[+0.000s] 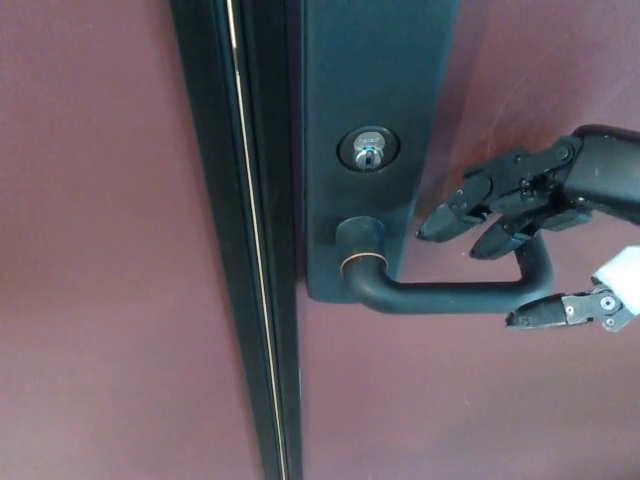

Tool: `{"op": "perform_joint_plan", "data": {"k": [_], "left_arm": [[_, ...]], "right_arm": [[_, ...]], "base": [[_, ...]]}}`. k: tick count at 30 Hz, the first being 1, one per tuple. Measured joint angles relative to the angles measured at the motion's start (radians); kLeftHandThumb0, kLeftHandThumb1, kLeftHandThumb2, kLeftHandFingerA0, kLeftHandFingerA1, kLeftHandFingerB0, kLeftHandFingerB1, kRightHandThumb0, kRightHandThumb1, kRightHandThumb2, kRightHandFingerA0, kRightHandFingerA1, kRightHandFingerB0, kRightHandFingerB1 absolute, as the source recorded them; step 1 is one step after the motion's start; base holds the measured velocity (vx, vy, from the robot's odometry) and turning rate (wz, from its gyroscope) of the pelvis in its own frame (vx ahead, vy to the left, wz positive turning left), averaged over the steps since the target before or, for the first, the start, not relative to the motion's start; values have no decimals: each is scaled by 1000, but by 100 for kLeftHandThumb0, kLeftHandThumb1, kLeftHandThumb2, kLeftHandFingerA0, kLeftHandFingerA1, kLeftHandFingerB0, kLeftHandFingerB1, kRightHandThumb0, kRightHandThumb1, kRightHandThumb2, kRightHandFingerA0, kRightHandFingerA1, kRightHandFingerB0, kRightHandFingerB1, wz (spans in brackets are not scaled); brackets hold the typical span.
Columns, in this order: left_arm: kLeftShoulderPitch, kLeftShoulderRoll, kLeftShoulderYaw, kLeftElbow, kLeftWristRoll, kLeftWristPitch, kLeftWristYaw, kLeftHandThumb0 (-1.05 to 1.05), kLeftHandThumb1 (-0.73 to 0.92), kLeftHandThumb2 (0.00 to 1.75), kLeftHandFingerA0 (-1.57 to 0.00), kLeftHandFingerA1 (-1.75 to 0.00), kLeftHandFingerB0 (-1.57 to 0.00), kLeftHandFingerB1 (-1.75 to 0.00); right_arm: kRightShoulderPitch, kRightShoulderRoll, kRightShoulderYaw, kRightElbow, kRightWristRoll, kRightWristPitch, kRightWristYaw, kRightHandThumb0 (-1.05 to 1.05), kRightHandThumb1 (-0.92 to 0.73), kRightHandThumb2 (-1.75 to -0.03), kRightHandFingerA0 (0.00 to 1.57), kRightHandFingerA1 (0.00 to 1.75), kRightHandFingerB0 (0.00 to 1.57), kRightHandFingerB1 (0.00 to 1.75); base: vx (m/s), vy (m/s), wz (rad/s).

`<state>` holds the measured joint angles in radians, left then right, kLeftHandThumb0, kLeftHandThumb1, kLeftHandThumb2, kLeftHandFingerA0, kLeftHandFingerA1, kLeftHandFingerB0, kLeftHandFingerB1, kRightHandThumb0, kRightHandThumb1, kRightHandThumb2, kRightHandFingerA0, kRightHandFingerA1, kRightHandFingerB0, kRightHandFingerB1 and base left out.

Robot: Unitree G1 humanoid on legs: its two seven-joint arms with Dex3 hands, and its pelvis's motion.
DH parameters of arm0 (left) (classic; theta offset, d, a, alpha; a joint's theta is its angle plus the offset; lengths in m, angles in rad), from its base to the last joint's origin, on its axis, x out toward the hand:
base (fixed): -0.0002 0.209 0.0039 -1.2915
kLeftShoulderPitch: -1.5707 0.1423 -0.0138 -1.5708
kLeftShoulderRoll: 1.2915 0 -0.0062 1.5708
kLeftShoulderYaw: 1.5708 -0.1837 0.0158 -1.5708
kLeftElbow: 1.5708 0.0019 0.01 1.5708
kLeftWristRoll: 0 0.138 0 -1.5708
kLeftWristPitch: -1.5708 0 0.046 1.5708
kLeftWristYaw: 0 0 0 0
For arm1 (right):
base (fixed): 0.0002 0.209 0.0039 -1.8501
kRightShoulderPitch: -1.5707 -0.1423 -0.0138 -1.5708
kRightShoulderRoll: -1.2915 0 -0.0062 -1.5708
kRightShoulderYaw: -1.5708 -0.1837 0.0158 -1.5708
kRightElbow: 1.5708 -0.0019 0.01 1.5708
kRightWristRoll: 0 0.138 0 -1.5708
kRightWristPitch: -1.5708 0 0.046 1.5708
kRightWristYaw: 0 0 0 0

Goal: The robot walks towards the door handle and put its right hand on it and twist the handle

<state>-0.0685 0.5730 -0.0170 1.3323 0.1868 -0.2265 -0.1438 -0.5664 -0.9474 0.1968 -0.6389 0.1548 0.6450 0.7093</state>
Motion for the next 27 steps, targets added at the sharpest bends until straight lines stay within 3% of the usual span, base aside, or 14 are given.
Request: {"op": "perform_joint_plan", "data": {"k": [27], "left_arm": [[12, 2, -1, 0, 0, -1, 5, -30, 63, 60, -78, -52, -58, -43]], "right_arm": [[-122, 21, 206, 7, -137, 45, 64, -38, -56, -57, 54, 42, 45, 37]], "base": [[0, 0, 0]]}}
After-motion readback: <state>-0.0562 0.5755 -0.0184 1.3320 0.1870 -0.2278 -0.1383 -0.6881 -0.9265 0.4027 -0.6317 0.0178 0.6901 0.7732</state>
